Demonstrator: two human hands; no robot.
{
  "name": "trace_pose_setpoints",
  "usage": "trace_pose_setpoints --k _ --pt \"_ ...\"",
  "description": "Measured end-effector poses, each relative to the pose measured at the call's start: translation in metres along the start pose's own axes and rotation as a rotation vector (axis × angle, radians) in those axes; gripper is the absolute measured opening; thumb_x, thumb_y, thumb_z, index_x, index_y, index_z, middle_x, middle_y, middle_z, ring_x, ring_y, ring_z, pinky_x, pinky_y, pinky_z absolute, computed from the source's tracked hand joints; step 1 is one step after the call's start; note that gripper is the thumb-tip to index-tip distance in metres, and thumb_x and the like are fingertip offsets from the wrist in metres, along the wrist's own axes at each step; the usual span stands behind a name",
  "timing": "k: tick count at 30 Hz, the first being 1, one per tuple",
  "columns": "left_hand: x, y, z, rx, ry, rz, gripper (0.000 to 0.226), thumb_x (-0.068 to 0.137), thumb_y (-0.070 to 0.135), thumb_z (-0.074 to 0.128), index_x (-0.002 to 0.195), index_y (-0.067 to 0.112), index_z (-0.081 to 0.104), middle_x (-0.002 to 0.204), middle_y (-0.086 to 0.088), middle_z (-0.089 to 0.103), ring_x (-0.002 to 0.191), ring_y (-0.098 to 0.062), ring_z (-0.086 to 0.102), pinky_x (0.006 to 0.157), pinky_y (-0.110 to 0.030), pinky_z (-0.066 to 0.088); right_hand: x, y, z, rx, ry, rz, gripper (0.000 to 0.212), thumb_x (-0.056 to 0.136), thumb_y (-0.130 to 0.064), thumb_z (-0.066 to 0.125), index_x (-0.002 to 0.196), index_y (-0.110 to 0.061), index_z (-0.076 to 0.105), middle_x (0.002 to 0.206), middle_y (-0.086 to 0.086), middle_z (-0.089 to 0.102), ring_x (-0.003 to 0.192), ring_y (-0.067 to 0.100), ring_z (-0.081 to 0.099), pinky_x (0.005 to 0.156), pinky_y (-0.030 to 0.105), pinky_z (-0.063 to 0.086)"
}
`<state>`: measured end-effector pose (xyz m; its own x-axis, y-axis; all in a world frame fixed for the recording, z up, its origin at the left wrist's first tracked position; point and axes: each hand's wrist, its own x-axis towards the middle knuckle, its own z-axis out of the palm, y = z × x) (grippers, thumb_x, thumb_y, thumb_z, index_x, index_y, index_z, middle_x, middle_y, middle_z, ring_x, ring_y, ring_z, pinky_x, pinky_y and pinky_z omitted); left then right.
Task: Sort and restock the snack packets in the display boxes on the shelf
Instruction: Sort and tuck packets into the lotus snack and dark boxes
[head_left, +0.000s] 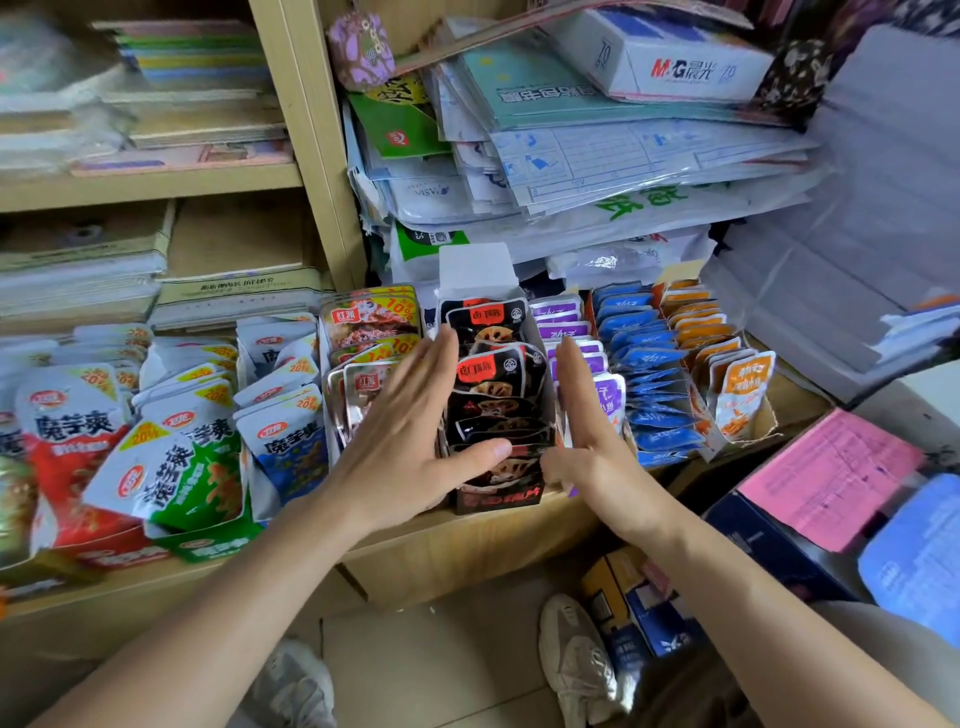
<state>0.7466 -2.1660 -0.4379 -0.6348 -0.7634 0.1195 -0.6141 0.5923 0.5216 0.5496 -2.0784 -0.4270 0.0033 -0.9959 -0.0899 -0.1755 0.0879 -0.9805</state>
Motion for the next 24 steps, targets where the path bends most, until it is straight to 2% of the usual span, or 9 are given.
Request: trace_pose_setpoints --k 2,4,5,7,10,12,17,20,24 --pt "-0.003 0.002 0.001 0.070 0.013 0.071 0.098 0.089 0.077 0.035 0.159 0.029 -0.015 0.165 0.018 -0.022 0.149 0.005 -0.021 0.121 -0.026 -0.005 0.002 -0.001 -0.006 0.008 0.017 0.013 0.111 0.064 -0.004 0.050 0.160 -0.033 0.001 0.139 -0.039 0.025 0.110 -0.040 0.034 0.088 0.000 0.043" --pt "-0.003 0.004 0.004 0.145 0.034 0.165 0.086 0.095 0.070 0.030 0.161 0.025 -0.004 0.167 0.015 -0.016 0.151 0.002 -0.017 0.124 -0.027 -0.005 0.005 -0.001 -0.008 -0.068 0.018 0.017 0.110 0.062 -0.009 0.051 0.160 -0.035 0.009 0.157 -0.030 0.022 0.138 -0.024 0.020 0.116 0.021 0.034" --pt "-0.003 0.005 0.006 0.148 0.036 0.194 0.081 0.097 0.067 0.029 0.161 0.023 0.004 0.168 0.014 -0.011 0.152 0.001 -0.013 0.126 -0.029 -0.003 0.007 -0.002 -0.009 -0.079 0.024 0.015 0.108 0.061 -0.011 0.051 0.160 -0.036 0.015 0.162 -0.024 0.020 0.145 -0.016 0.015 0.121 0.029 0.028" --pt "0.002 0.005 0.007 0.110 0.023 0.214 0.076 0.099 0.063 0.028 0.161 0.022 0.012 0.169 0.012 -0.002 0.153 0.000 -0.008 0.128 -0.033 0.002 0.015 -0.001 -0.013 -0.061 0.046 0.005 0.100 0.060 -0.013 0.049 0.156 -0.034 0.032 0.162 -0.016 0.029 0.145 -0.011 0.022 0.119 0.025 0.029" --pt "0.008 0.000 0.006 0.194 0.022 0.258 0.071 0.102 0.061 0.023 0.161 0.023 0.015 0.169 0.009 0.004 0.155 -0.009 -0.010 0.127 -0.043 0.001 0.026 0.000 -0.022 -0.077 0.067 -0.041 0.084 0.061 -0.016 0.047 0.142 -0.034 0.055 0.156 -0.011 0.042 0.148 -0.001 0.025 0.123 0.034 0.021" --pt "0.009 -0.003 0.006 0.298 0.050 0.293 0.068 0.104 0.060 0.020 0.160 0.023 0.021 0.168 0.010 0.009 0.156 -0.014 -0.010 0.126 -0.048 0.001 0.031 0.000 -0.030 -0.104 0.078 -0.064 0.076 0.061 -0.018 0.046 0.133 -0.035 0.064 0.149 -0.009 0.051 0.143 0.002 0.034 0.120 0.033 0.027" --pt "0.003 -0.001 0.009 0.297 0.102 0.312 0.063 0.106 0.055 0.027 0.154 0.016 0.041 0.168 0.000 0.020 0.156 -0.013 0.010 0.125 -0.043 0.019 0.035 -0.005 -0.035 -0.172 -0.021 -0.160 0.066 0.063 -0.014 0.044 0.124 -0.023 0.068 0.133 -0.004 0.059 0.128 0.005 0.049 0.095 0.009 0.041" --pt "0.000 -0.001 0.009 0.249 0.128 0.320 0.056 0.107 0.049 0.033 0.147 0.014 0.052 0.154 -0.004 0.042 0.146 -0.018 0.035 0.116 -0.043 0.036 0.041 -0.007 -0.036 -0.147 -0.025 -0.167 0.054 0.069 -0.011 0.046 0.115 -0.017 0.073 0.122 0.002 0.063 0.116 0.010 0.057 0.088 0.014 0.048" --pt "-0.004 0.002 0.012 0.248 0.176 0.342 0.054 0.107 0.045 0.035 0.150 0.015 0.047 0.135 -0.002 0.058 0.143 -0.021 0.039 0.116 -0.042 0.037 0.060 -0.013 -0.042 -0.164 0.109 -0.151 0.023 0.098 -0.006 0.057 0.111 -0.016 0.074 0.107 -0.002 0.073 0.087 0.013 0.071 0.076 0.024 0.050"
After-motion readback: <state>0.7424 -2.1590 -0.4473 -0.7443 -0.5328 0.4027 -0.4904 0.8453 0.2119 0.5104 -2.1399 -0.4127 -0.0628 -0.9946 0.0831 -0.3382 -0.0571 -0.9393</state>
